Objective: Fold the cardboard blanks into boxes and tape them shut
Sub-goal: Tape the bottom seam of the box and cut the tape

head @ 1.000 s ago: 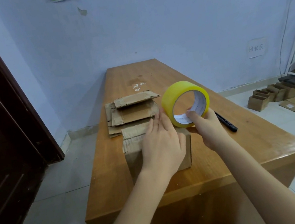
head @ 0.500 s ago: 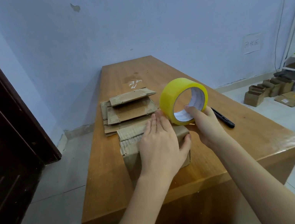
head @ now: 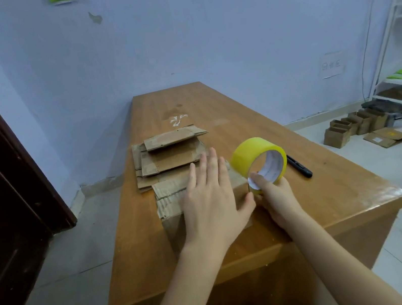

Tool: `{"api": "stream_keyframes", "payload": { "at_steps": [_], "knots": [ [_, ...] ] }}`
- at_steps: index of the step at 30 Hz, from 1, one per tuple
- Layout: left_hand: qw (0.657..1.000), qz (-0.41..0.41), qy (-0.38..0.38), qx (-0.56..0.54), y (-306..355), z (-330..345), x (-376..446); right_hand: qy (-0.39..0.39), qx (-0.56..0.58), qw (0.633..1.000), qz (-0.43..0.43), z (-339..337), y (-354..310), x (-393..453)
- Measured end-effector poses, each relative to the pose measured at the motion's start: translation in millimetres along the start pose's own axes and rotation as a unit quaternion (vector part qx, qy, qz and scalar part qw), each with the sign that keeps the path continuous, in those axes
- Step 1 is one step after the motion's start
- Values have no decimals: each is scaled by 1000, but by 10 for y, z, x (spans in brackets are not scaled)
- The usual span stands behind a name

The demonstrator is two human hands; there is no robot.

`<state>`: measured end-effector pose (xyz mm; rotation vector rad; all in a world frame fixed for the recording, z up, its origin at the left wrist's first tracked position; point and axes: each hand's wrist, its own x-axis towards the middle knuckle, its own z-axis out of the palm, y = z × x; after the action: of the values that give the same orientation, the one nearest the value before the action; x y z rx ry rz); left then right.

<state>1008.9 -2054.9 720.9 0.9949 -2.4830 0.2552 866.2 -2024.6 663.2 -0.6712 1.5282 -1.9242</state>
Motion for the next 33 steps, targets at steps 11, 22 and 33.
{"api": "stream_keyframes", "payload": {
  "at_steps": [11, 22, 33],
  "knots": [
    [997, 45, -54, 41, -439, -74, -84, 46, -262, 957, -118, -20, 123, 15],
    [999, 7, -37, -34, -410, -262, -143, -66, -473, 876, -67, -228, 59, 22],
    [994, 23, -80, 64, -109, -121, 23, -126, -327, 889, -295, -106, -534, -182]
  ]
}}
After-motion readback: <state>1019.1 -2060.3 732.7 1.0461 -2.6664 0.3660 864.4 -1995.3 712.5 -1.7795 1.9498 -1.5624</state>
